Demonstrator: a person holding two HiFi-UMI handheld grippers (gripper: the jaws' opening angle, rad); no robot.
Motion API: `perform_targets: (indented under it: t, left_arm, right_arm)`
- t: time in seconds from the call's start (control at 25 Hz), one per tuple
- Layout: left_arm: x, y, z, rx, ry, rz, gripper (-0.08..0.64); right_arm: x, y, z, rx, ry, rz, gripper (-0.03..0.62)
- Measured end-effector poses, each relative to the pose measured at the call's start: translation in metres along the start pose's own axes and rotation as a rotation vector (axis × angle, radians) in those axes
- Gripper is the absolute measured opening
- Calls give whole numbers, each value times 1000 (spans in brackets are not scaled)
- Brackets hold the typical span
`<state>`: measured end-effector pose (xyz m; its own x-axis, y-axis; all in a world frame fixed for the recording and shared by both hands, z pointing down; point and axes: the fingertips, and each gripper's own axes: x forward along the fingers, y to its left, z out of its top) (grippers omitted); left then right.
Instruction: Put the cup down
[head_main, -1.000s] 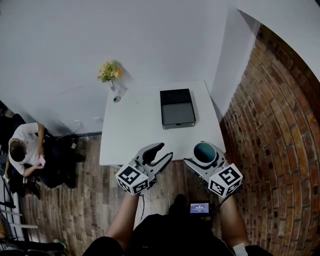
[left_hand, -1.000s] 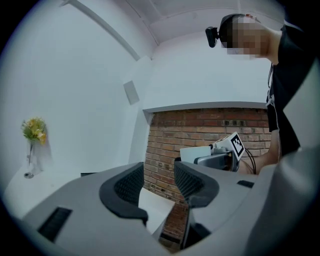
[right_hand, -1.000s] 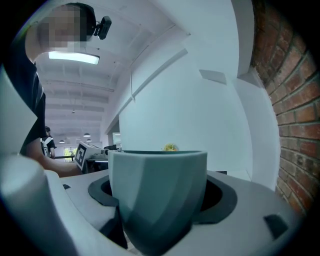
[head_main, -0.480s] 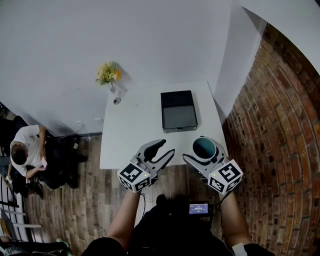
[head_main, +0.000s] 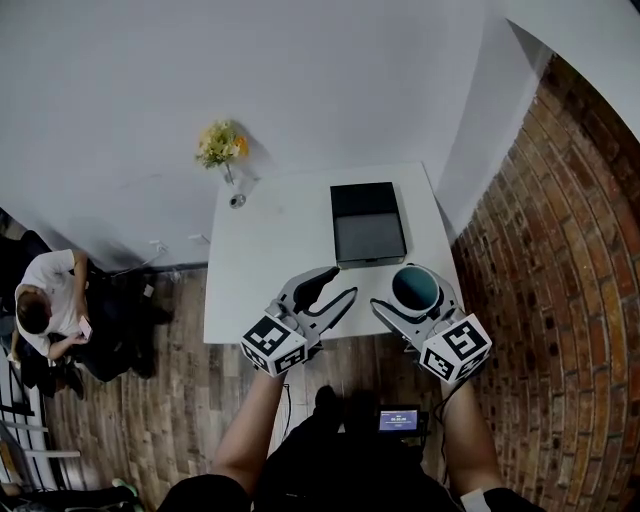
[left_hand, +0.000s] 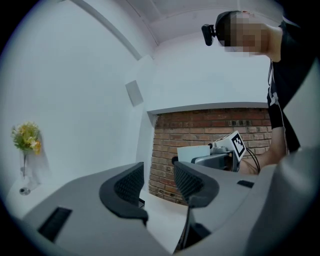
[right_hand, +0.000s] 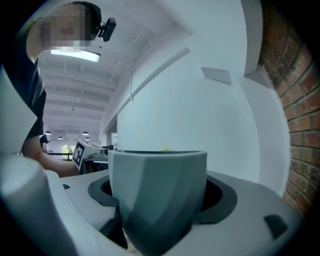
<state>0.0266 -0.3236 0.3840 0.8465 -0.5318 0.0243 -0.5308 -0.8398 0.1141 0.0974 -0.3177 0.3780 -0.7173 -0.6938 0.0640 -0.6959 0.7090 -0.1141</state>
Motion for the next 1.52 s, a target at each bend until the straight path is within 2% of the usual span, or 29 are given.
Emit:
perform_targets:
  t: [0.64, 1.52]
  left_arm:
    - [34, 51, 4, 0, -8, -18, 187]
    - [75, 152, -26, -39, -15, 53, 187]
  right_arm:
    - [54, -39, 1, -43, 24, 7, 405]
    - [165, -107, -49, -52, 76, 48, 405]
